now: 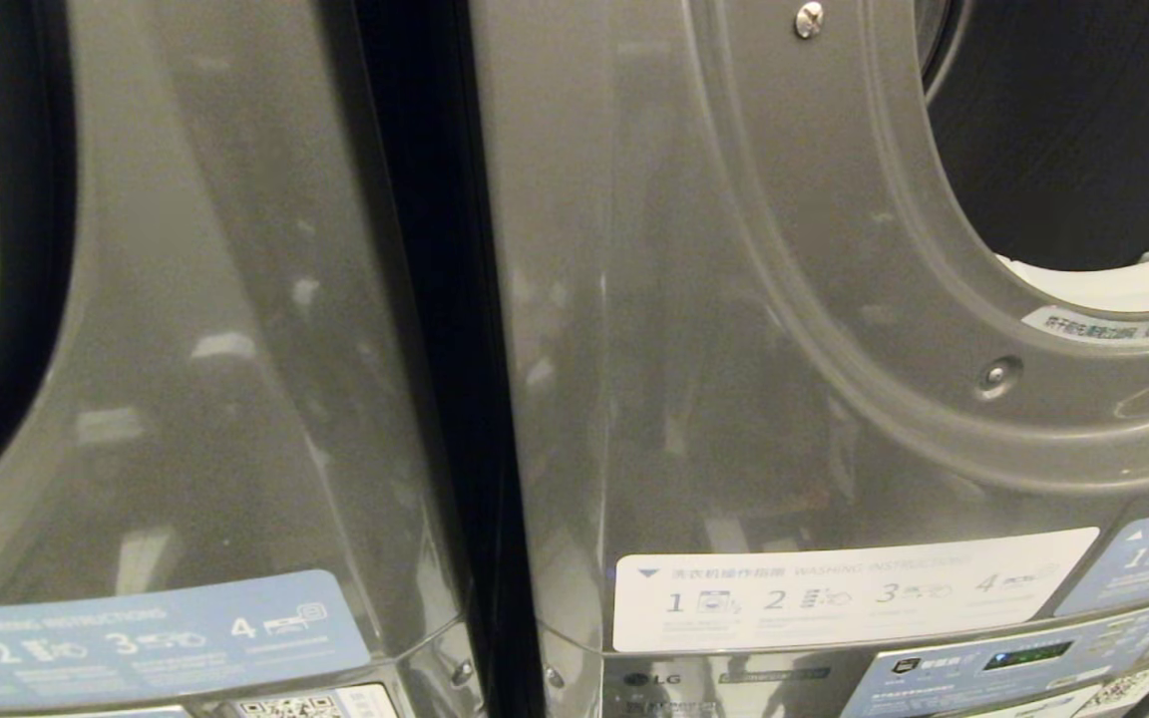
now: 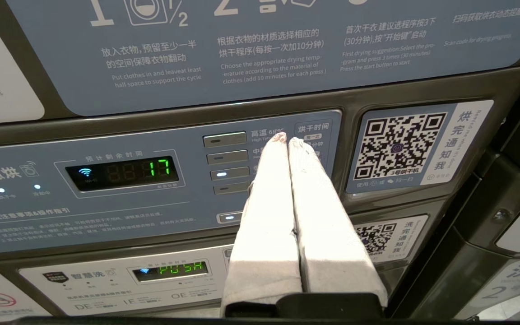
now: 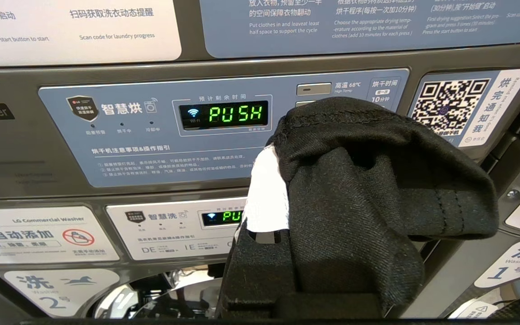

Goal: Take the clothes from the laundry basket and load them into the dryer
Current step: Put the clothes in the dryer

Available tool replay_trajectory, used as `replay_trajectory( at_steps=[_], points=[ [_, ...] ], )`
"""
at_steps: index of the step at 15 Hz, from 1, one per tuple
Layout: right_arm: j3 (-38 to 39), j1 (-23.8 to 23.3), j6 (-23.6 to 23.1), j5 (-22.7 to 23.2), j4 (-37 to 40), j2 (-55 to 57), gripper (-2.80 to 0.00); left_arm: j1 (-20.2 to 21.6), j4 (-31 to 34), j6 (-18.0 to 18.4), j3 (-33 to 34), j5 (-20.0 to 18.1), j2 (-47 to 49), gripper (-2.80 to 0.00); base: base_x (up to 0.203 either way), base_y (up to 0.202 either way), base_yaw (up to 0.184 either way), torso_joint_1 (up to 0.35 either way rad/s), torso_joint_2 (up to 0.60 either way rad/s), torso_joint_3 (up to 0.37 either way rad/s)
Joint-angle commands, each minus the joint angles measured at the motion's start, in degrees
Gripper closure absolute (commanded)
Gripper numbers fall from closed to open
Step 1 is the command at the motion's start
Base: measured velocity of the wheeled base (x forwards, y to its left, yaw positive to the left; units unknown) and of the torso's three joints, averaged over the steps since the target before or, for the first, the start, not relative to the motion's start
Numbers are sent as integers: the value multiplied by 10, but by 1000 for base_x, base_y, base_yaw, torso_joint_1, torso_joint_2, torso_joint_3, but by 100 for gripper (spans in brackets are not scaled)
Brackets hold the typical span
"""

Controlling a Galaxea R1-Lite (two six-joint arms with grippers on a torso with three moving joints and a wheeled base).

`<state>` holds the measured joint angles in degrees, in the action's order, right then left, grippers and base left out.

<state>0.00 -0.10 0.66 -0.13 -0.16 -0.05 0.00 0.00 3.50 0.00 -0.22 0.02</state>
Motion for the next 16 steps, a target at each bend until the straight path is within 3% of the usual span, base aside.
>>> replay_trajectory(
  at_steps=[1,4,7,12,16],
  points=[
    [0,0,-13,4,0,0,0,0,0,0,0,0,0,0,0,0,0,0,0,0],
    [-45,0,-67,4,0,1,0,0,0,0,0,0,0,0,0,0,0,0,0,0],
    [-239,-1,-74,4,20,82,0,0,0,0,0,0,0,0,0,0,0,0,0,0],
    [-734,-1,-79,11,32,446,0,0,0,0,0,0,0,0,0,0,0,0,0,0],
    [-1034,-1,-92,19,44,669,0,0,0,0,0,0,0,0,0,0,0,0,0,0]
  ],
)
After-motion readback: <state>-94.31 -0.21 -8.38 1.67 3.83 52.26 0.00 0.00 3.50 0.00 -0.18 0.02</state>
